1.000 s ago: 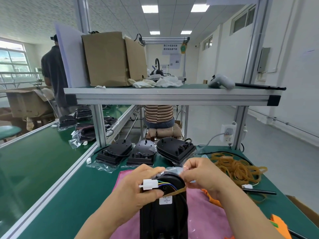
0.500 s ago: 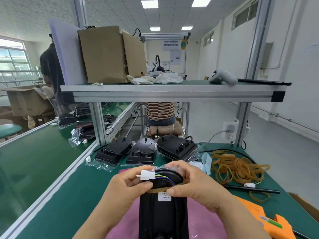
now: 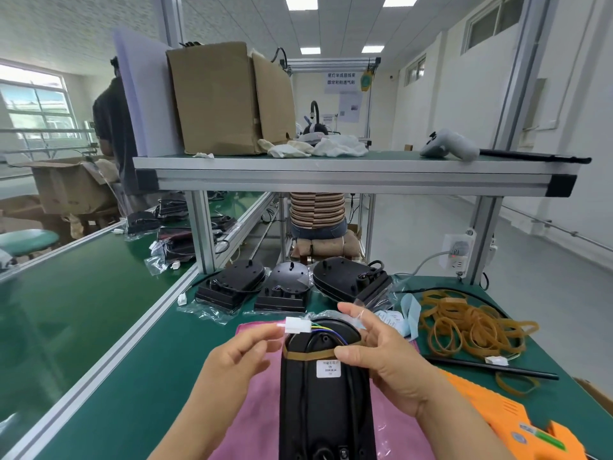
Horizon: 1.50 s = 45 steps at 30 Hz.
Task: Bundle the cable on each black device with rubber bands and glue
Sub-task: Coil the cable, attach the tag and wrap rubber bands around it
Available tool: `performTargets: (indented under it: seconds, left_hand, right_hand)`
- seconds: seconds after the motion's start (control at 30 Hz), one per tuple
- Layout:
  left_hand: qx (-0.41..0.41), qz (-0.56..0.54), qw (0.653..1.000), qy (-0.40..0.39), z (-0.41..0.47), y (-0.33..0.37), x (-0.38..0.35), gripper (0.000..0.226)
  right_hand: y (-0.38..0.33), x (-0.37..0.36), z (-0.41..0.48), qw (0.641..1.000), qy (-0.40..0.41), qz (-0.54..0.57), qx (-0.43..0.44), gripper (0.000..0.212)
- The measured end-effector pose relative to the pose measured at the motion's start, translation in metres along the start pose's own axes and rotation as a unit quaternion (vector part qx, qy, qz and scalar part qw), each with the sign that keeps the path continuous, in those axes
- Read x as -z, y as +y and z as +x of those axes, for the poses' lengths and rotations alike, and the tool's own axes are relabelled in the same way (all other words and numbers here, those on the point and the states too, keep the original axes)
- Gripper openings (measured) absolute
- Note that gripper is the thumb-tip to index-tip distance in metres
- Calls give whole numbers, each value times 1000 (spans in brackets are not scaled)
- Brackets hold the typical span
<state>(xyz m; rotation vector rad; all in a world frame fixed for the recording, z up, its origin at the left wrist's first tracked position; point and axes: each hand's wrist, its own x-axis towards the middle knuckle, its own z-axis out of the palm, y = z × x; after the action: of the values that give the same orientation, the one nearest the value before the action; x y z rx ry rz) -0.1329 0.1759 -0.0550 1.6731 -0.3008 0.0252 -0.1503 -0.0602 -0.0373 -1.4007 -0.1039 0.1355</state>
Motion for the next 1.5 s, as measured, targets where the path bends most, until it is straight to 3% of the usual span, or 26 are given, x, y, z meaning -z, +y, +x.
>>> performTargets:
  seconds: [0.27, 0.4, 0.47, 0.57, 0.67, 0.77, 0.87, 0.97, 1.1, 1.17, 1.23, 1.33, 1.5]
  left_hand:
    - [-9, 79, 995, -60, -2, -10, -3, 65]
    - [-91, 237, 965, -63, -5, -18, -5, 81]
    - [-174, 303, 934, -79, -7, -18, -7, 86]
    - [-298, 346, 888, -60, -10, -16, -15, 76]
    - [-308, 302, 902, -24, -17, -10, -20, 65]
    - [-304, 295, 906, 9, -17, -4, -20, 57]
    - [-270, 231, 935, 0, -17, -1, -19, 46]
    - [-120, 143, 982, 13, -15, 5, -22, 51]
    - [-111, 148, 983, 17, -11, 17, -32, 20]
    - [-68, 136, 987, 49, -5, 19, -33, 30]
    - [-5, 139, 987, 82, 3, 15, -32, 46]
    - [57, 123, 985, 102, 10, 8, -29, 46]
    - [134, 89, 987, 24, 13, -8, -30, 37]
  right_hand:
    - [9, 8, 0, 998, -15, 58, 12, 77]
    - [13, 10, 5, 997, 49, 67, 2, 61]
    - [11, 10, 6, 992, 72, 100, -21, 49]
    - [6, 8, 9, 983, 105, 137, -56, 34]
    - [1, 2, 13, 979, 129, 130, -88, 31]
    - [-5, -3, 9, 984, 89, 107, -113, 32]
    - [-6, 2, 9, 984, 105, -32, -138, 45]
    - [-6, 8, 10, 972, 114, -142, -146, 42]
    - [-10, 12, 5, 957, 76, -207, -189, 33]
    - [-12, 20, 5, 940, 89, -279, -174, 24]
    - [-11, 36, 9, 918, 149, -345, -128, 28]
    - [-11, 67, 15, 865, 265, -421, -69, 22]
    - [-1, 124, 25, 780, 405, -475, -51, 14]
